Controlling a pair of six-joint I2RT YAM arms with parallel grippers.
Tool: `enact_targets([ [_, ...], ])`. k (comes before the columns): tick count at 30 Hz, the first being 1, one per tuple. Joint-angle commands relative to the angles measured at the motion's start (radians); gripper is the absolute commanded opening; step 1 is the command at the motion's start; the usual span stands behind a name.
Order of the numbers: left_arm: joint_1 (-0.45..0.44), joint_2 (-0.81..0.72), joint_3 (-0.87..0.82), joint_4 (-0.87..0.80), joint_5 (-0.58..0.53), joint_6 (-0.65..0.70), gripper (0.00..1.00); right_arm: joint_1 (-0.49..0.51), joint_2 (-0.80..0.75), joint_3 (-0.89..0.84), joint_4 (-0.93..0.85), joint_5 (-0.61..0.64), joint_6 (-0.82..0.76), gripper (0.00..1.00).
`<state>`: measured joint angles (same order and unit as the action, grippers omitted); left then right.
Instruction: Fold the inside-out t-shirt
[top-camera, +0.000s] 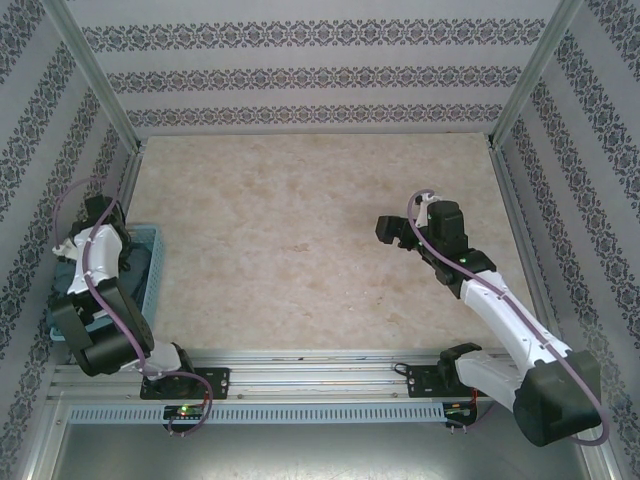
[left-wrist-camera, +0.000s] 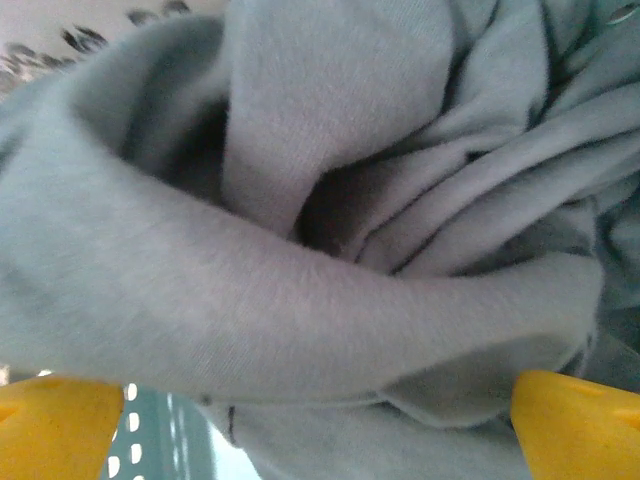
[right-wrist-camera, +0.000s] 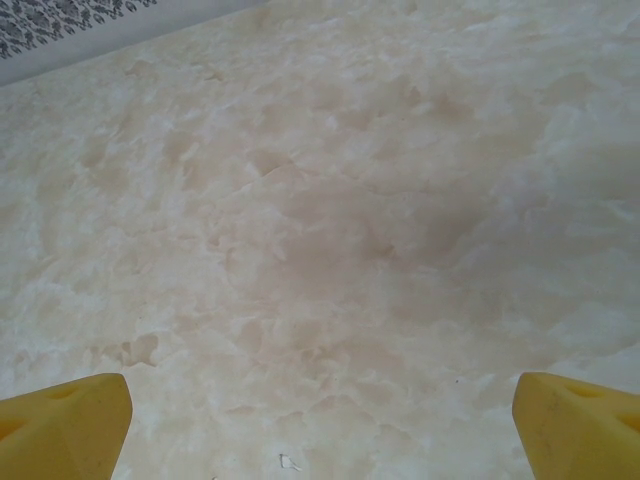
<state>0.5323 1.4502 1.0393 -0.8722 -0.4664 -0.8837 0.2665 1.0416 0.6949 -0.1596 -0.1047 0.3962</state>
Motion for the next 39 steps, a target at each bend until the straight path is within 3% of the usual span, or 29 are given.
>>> enact_targets([
  [1, 0.044, 0.042, -0.017, 0.083, 0.080, 0.023, 0.99, 0.013, -0.028, -0.021, -0.026, 0.025, -0.019, 0.98],
  [8, 0.080, 0.081, -0.047, 0.159, 0.175, 0.043, 0.81, 0.013, -0.045, -0.028, -0.040, 0.033, -0.016, 0.98],
  [11, 0.080, 0.074, -0.054, 0.177, 0.209, 0.052, 0.65, 0.013, -0.052, -0.029, -0.047, 0.038, -0.016, 0.98],
  [14, 0.080, 0.047, -0.067, 0.194, 0.238, 0.055, 0.41, 0.013, -0.062, -0.032, -0.055, 0.045, -0.016, 0.98],
  [22, 0.059, -0.108, -0.077, 0.202, 0.289, 0.054, 0.02, 0.014, -0.076, -0.026, -0.069, 0.063, -0.017, 0.98],
  [32, -0.113, -0.332, 0.192, 0.074, 0.176, 0.086, 0.00, 0.018, -0.065, -0.010, -0.062, 0.062, -0.004, 0.98],
  [35, -0.208, -0.342, 0.332, 0.067, 0.119, 0.131, 0.00, 0.022, -0.054, 0.001, -0.064, 0.062, 0.001, 0.98],
  [39, -0.412, -0.286, 0.553, 0.067, -0.017, 0.225, 0.00, 0.035, -0.056, 0.002, -0.061, 0.070, 0.006, 0.98],
])
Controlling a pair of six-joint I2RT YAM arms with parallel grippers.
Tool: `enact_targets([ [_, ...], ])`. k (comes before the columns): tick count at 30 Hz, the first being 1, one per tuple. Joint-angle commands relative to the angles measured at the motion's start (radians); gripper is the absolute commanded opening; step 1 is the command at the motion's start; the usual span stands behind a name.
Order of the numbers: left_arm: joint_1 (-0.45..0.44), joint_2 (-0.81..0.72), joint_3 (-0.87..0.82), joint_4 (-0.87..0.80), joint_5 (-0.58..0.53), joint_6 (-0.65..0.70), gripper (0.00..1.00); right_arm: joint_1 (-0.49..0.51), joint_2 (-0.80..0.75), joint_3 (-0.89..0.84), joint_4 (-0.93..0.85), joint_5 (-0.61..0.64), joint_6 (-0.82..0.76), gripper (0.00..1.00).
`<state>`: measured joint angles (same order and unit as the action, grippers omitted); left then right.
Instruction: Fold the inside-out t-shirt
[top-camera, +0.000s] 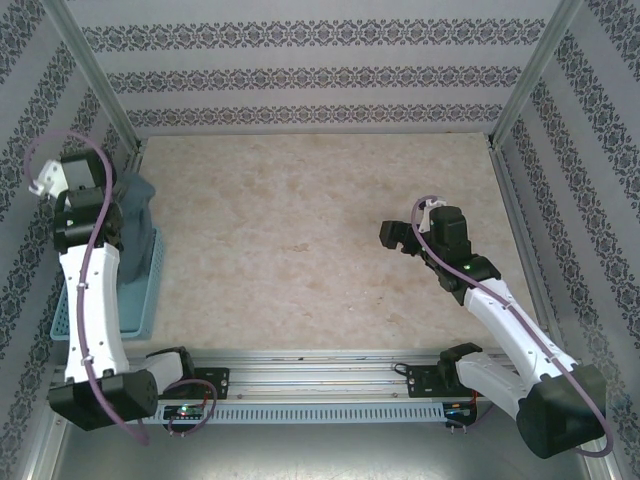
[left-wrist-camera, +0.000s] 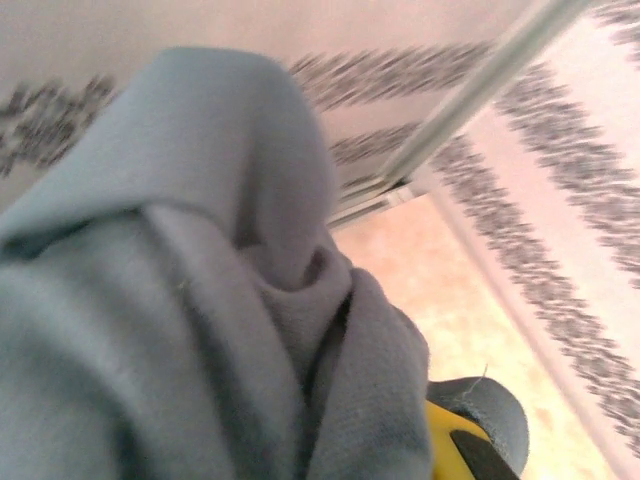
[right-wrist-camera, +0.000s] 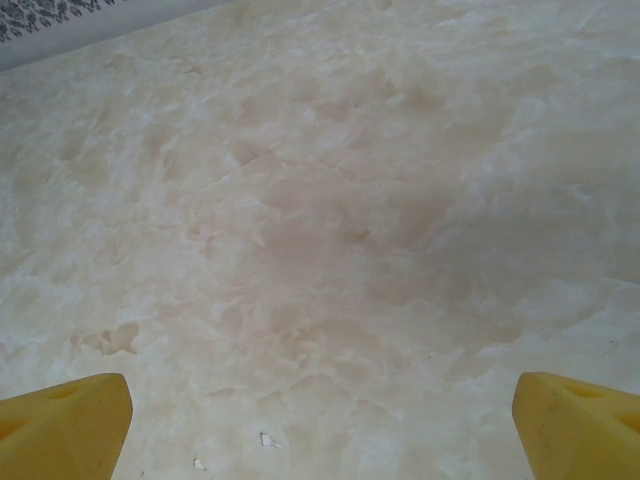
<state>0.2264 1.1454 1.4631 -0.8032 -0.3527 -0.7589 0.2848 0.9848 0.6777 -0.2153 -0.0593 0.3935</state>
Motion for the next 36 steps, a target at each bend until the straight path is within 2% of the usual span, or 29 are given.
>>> enact_targets([
  [1, -0.150, 0.039, 0.181, -0.004, -0.150, 0.121, 0.00, 0.019, 0.001, 0.017, -0.003, 0.028, 0.011, 0.98],
  [10, -0.611, 0.288, 0.564, 0.060, -0.239, 0.371, 0.00, 0.039, 0.002, 0.031, -0.016, 0.051, 0.007, 0.98],
  [13, -0.742, 0.377, 0.660, 0.057, -0.247, 0.419, 0.00, 0.042, -0.016, 0.029, -0.029, 0.066, 0.001, 0.98],
  [17, -0.860, 0.473, 0.728, 0.041, -0.204, 0.416, 0.00, 0.045, -0.032, 0.023, -0.044, 0.090, -0.002, 0.98],
  [23, -0.952, 0.564, 0.653, 0.012, -0.070, 0.294, 0.00, 0.045, -0.043, 0.014, -0.059, 0.127, 0.011, 0.98],
  [25, -0.957, 0.569, 0.558, 0.018, -0.014, 0.229, 0.00, 0.044, -0.044, 0.013, -0.061, 0.122, 0.010, 0.98],
  [28, -0.958, 0.533, 0.309, 0.128, 0.080, 0.165, 0.02, 0.046, -0.048, 0.008, -0.061, 0.105, 0.002, 0.98],
  [31, -0.957, 0.506, 0.091, 0.229, 0.170, 0.128, 0.23, 0.051, -0.040, 0.005, -0.055, 0.074, -0.006, 0.98],
  [33, -0.952, 0.497, -0.019, 0.248, 0.218, 0.123, 0.42, 0.064, -0.027, 0.008, -0.053, 0.061, -0.008, 0.98],
  [36, -0.927, 0.447, -0.143, 0.247, 0.226, 0.116, 0.65, 0.102, 0.000, 0.019, -0.046, 0.062, -0.009, 0.98],
])
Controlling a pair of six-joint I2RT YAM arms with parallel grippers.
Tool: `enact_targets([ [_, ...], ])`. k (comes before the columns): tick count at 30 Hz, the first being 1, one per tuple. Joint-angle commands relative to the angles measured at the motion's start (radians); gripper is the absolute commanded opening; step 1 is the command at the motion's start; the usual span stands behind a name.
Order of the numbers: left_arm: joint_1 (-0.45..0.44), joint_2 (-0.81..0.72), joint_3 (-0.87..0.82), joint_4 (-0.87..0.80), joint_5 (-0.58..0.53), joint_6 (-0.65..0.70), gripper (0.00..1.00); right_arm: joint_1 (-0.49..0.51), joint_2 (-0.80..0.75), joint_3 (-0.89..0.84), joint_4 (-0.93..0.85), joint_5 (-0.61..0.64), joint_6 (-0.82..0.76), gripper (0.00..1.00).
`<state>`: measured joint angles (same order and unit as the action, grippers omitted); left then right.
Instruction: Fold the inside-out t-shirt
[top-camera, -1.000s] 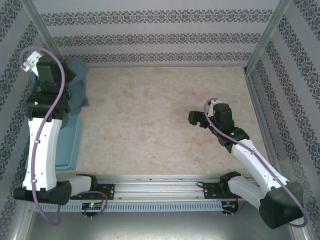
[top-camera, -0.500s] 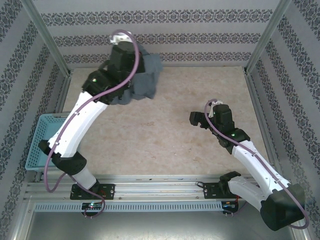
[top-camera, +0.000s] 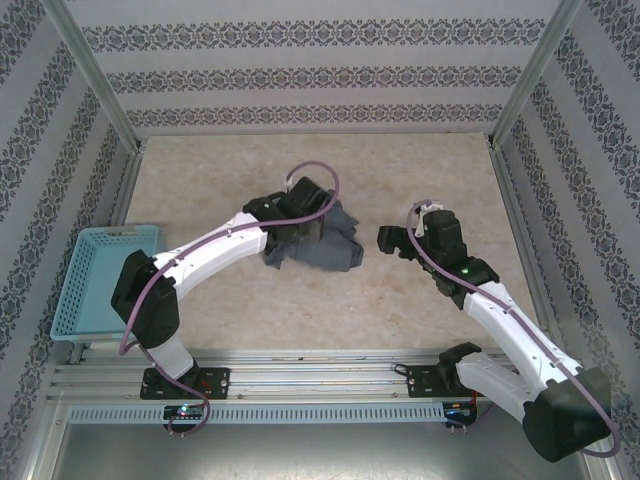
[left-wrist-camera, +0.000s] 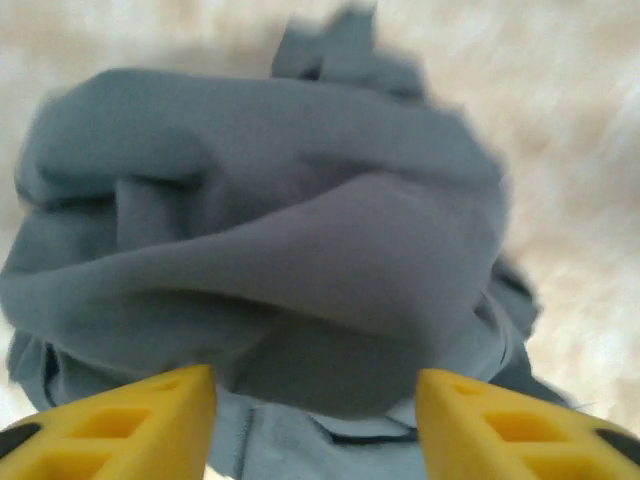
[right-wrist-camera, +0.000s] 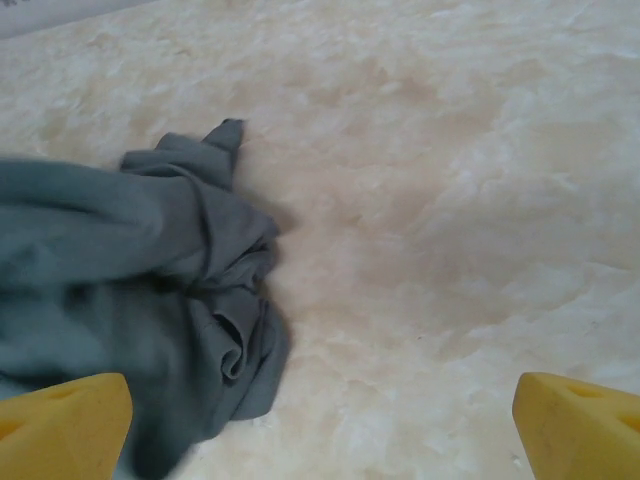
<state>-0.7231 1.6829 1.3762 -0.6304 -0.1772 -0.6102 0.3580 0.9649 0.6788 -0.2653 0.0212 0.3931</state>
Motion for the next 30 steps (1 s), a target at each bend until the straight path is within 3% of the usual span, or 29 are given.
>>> enact_targets([
  [1, 0.035, -0.122, -0.104, 0.093, 0.059, -0.033, 0.71, 0.042, 0.034, 0.023, 0.008, -0.016, -0.008, 0.98],
  [4, 0.095, -0.248, -0.254, 0.156, 0.103, -0.030, 0.87, 0.087, 0.095, 0.051, 0.023, -0.014, -0.005, 0.98],
  [7, 0.157, -0.331, -0.356, 0.179, 0.138, -0.032, 0.94, 0.135, 0.164, 0.091, 0.032, -0.015, -0.003, 0.98],
  [12, 0.269, -0.382, -0.514, 0.271, 0.260, -0.070, 0.98, 0.198, 0.321, 0.182, 0.032, -0.033, 0.025, 0.96],
  [15, 0.284, -0.340, -0.550, 0.314, 0.290, -0.072, 0.97, 0.206, 0.418, 0.238, 0.028, -0.081, 0.047, 0.91],
  [24, 0.287, -0.163, -0.552, 0.445, 0.388, -0.093, 0.77, 0.279, 0.594, 0.302, 0.058, -0.152, 0.062, 0.75],
  [26, 0.287, -0.141, -0.540, 0.461, 0.410, -0.086, 0.73, 0.290, 0.625, 0.310, 0.068, -0.159, 0.066, 0.68],
  [30, 0.287, -0.123, -0.487, 0.420, 0.433, -0.047, 0.59, 0.301, 0.680, 0.344, 0.068, -0.178, 0.058, 0.44],
])
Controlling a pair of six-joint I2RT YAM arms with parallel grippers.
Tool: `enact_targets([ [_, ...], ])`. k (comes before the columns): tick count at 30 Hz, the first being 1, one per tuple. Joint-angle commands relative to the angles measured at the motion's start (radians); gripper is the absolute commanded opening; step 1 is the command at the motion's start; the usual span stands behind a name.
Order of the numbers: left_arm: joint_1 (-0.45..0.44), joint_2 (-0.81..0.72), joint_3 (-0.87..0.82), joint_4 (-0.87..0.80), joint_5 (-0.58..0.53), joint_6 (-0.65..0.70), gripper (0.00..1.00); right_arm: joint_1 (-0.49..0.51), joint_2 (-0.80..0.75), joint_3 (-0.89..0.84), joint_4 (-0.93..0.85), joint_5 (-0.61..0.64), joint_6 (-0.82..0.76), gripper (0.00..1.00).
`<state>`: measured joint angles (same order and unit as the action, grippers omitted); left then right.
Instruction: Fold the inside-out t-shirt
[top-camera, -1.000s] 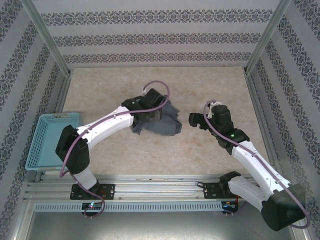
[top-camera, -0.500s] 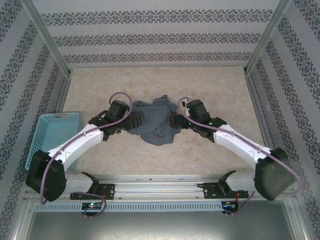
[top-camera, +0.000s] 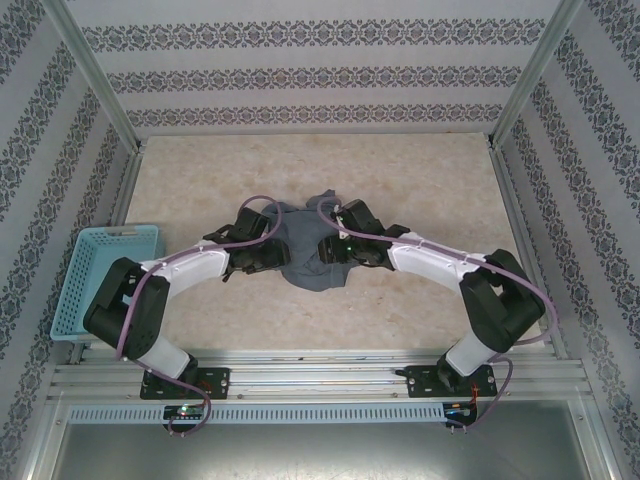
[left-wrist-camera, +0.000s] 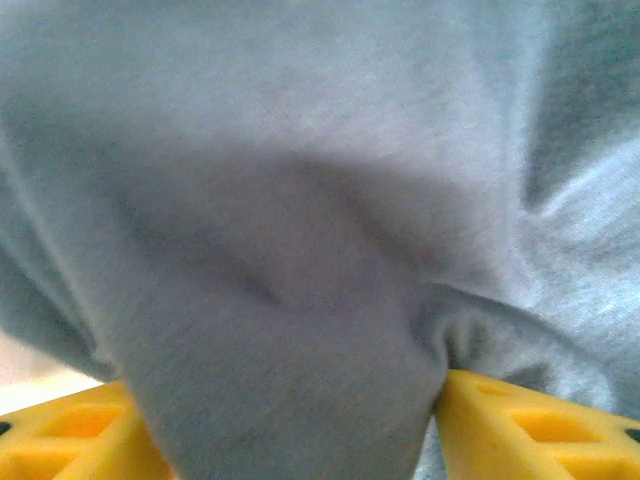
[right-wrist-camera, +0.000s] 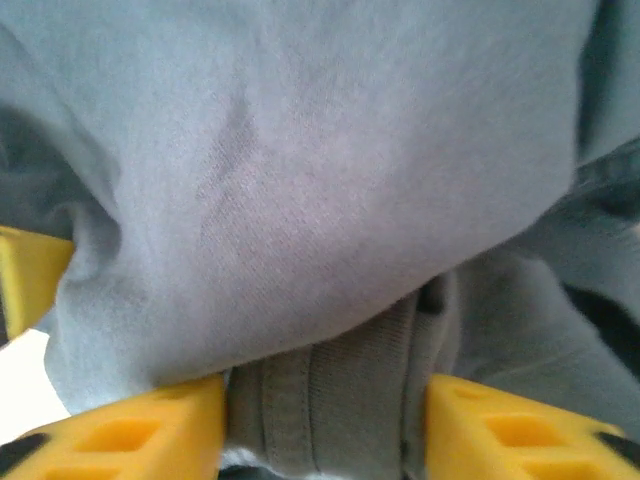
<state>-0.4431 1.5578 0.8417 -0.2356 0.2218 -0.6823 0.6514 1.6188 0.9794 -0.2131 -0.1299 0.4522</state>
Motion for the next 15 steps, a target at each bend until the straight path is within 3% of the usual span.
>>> enact_targets([
  [1, 0.006, 0.000, 0.062, 0.011, 0.028, 0.036, 0.55, 0.008, 0.032, 0.050, 0.013, -0.022, -0.005, 0.36],
  [6, 0.007, -0.022, 0.137, -0.085, -0.020, 0.078, 0.32, -0.002, -0.006, 0.068, -0.041, 0.061, -0.037, 0.01],
  [11, 0.007, -0.067, 0.300, -0.242, -0.129, 0.140, 0.09, -0.056, -0.183, 0.064, -0.129, 0.151, -0.077, 0.00],
  [15, 0.006, -0.111, 0.489, -0.333, -0.184, 0.188, 0.02, -0.065, -0.295, 0.138, -0.216, 0.194, -0.142, 0.00],
])
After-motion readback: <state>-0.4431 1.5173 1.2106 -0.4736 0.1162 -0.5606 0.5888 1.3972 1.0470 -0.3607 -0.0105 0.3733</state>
